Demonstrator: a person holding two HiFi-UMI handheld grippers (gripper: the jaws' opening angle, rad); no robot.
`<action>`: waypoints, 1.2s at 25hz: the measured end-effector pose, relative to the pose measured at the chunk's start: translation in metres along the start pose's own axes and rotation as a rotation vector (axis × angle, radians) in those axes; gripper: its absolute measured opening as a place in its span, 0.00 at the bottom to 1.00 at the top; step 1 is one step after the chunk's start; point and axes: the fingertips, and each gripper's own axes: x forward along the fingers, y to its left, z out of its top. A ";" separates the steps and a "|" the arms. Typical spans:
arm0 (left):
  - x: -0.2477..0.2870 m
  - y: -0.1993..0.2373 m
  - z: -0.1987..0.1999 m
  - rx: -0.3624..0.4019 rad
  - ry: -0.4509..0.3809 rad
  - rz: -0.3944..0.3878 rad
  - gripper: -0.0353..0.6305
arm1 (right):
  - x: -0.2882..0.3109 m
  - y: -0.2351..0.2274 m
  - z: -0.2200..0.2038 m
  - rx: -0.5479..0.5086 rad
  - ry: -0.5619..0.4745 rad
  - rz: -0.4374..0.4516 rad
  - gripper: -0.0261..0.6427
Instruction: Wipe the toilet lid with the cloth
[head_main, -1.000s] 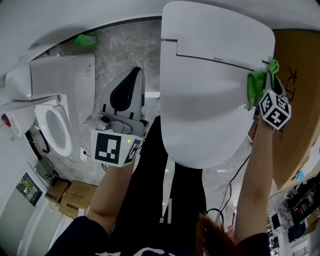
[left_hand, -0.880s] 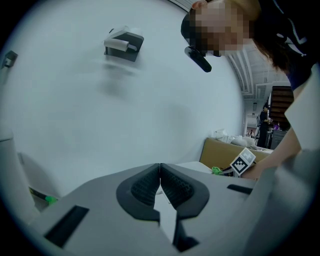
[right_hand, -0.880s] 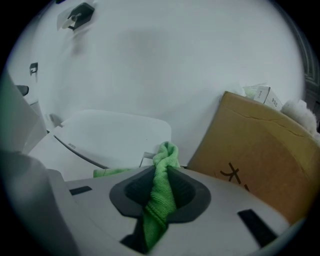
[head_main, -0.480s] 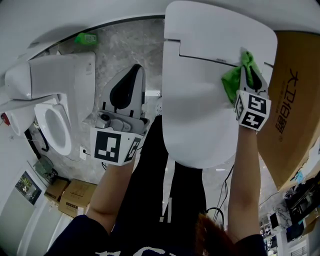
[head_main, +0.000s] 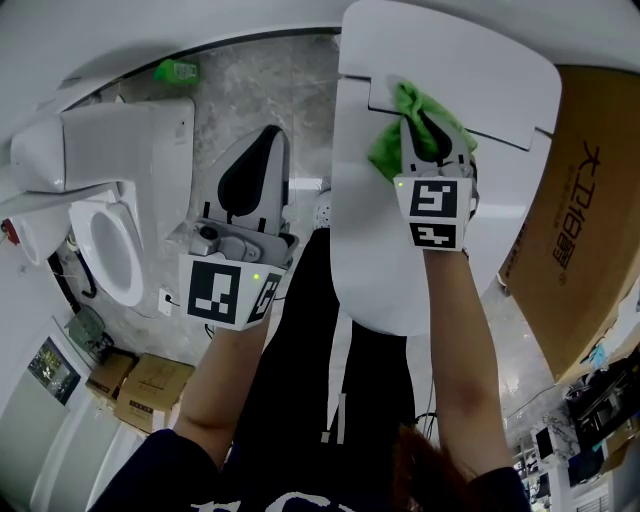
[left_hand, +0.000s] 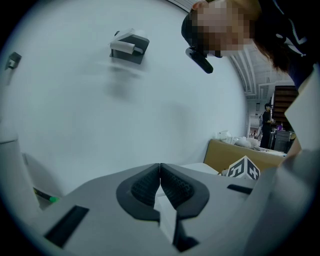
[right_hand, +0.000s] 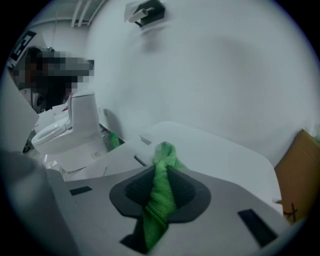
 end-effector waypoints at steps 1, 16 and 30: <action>-0.001 0.002 0.000 -0.001 0.000 0.003 0.09 | 0.003 0.008 0.004 -0.016 -0.003 0.014 0.16; -0.011 0.017 -0.001 -0.004 -0.004 0.036 0.09 | 0.026 0.070 0.033 -0.134 -0.016 0.147 0.16; -0.015 0.010 -0.001 -0.001 0.002 0.034 0.09 | 0.012 0.123 0.025 -0.357 -0.037 0.379 0.16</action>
